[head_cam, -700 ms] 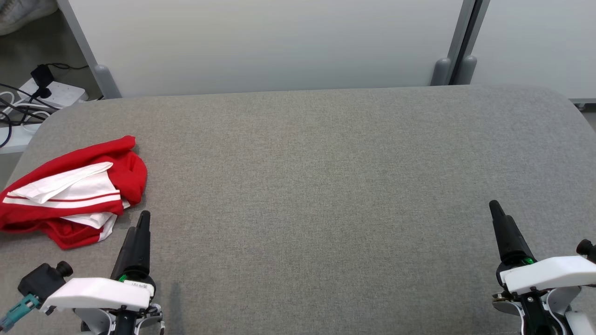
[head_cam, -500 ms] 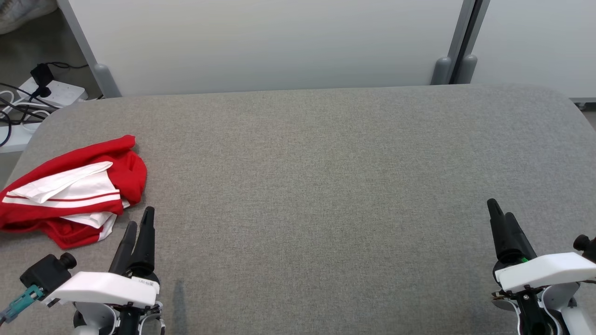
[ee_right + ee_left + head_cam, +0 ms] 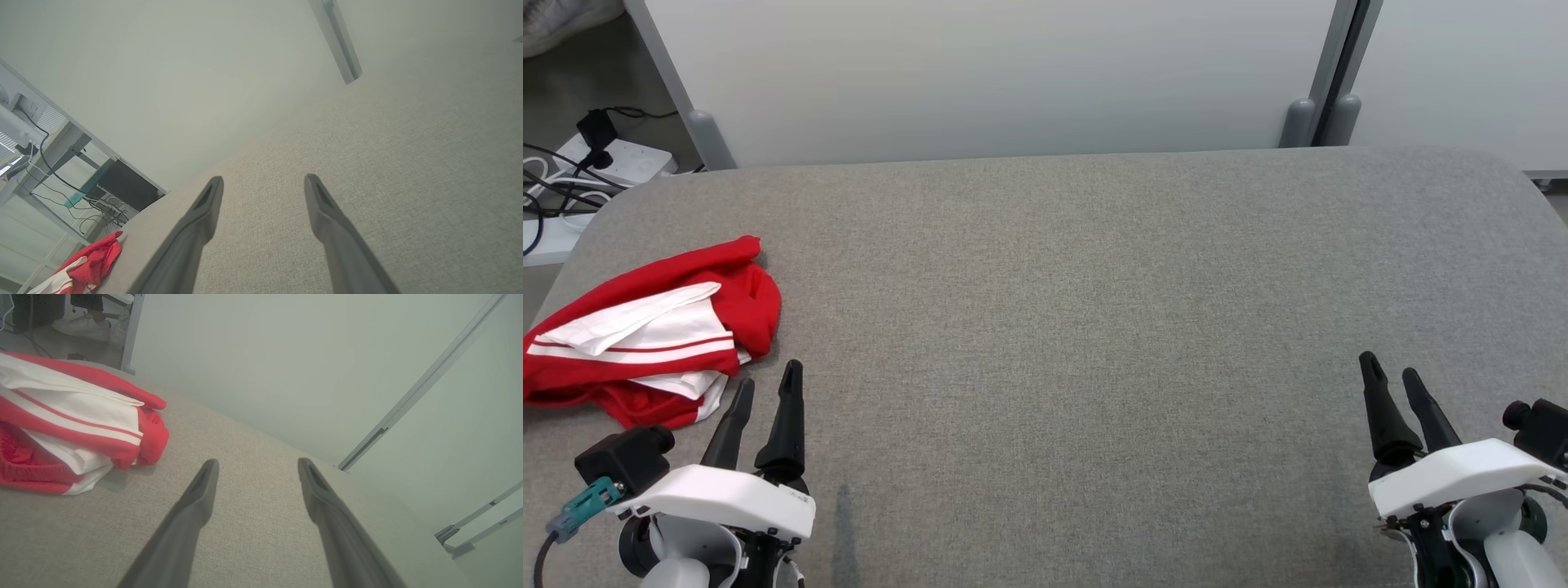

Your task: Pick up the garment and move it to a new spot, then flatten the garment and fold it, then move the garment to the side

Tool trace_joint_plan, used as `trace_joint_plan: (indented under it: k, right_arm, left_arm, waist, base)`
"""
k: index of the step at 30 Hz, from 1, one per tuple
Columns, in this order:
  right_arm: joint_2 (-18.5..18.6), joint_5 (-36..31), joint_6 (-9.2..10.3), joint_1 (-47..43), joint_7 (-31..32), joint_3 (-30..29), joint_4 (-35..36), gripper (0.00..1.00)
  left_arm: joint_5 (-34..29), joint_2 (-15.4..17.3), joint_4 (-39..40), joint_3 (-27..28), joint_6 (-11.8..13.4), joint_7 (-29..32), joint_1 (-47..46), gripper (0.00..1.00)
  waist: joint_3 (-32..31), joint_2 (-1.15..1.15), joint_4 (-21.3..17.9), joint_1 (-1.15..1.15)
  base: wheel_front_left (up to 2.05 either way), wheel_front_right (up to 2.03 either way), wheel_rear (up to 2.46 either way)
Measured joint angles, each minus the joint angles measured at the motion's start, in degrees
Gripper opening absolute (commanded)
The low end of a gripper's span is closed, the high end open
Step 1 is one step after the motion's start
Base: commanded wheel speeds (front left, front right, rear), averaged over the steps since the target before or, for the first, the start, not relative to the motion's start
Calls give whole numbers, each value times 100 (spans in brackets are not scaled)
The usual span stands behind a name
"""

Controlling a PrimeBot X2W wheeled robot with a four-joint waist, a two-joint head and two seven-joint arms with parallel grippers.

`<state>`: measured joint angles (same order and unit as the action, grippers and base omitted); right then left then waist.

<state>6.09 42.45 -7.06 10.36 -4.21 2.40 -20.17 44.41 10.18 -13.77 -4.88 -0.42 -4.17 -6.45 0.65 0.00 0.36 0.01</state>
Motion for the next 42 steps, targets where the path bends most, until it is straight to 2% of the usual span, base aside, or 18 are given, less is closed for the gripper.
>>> trace_joint_plan:
  k: [22, 42]
  right_arm:
    - [45, -1474, 0, 225, -346, 229, -449, 100]
    - [160, -1959, -1, 374, -655, 537, -689, 100]
  left_arm:
    - [-1245, 162, -400, -301, 151, -356, -168, 100]
    - [-1956, 244, -632, -354, 250, -552, -373, 100]
  waist:
    - [-17, 0, 24, 0]
    - [-31, 0, 22, 0]
  base:
    - [0, 0, 0]
    - [0, 0, 0]
